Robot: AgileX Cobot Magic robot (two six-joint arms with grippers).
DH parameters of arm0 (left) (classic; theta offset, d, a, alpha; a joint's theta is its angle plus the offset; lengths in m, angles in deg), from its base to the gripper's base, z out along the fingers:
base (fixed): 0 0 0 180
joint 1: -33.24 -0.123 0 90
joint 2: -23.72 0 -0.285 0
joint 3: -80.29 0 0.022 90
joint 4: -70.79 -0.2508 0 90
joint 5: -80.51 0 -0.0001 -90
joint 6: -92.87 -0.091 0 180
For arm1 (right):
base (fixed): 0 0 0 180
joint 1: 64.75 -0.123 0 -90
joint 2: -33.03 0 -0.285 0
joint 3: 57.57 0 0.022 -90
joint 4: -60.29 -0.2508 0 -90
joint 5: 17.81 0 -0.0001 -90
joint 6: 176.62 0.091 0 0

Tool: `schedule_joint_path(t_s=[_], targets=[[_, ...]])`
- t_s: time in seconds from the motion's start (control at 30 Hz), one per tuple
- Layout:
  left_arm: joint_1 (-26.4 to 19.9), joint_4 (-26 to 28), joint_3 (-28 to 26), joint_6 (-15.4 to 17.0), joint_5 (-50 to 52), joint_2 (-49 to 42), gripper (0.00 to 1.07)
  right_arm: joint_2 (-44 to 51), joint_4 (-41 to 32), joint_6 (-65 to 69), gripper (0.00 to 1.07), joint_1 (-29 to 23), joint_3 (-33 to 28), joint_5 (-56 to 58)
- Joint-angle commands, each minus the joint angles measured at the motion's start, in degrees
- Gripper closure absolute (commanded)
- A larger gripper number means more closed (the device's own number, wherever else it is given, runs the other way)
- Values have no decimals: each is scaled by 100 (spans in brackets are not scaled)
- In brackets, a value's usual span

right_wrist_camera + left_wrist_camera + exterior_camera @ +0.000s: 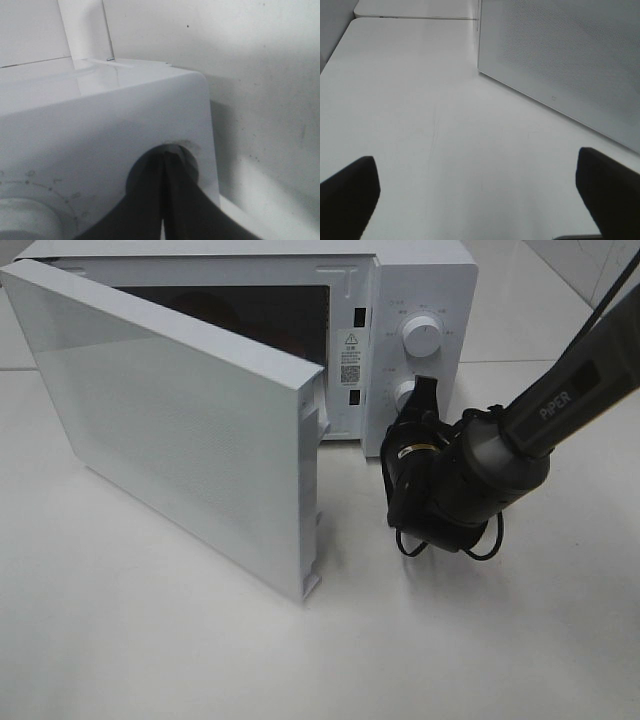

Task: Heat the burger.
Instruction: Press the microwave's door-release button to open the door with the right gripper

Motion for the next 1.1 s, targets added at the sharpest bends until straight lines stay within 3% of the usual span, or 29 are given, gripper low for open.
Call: schedule_joint_path(t_s=[0.03,0.37,0.73,1.1], targets=[[6,6,17,0,74,-40,7,6,1117,-6,107,275,630,-968],[6,6,17,0,74,-40,7,241,922,-338,107,69,567,-682],[6,6,17,0,74,-40,7,653,625,-745,107,6,-229,246],[6,6,17,0,74,-40,7,1306,80,-2332,107,23,-888,1266]])
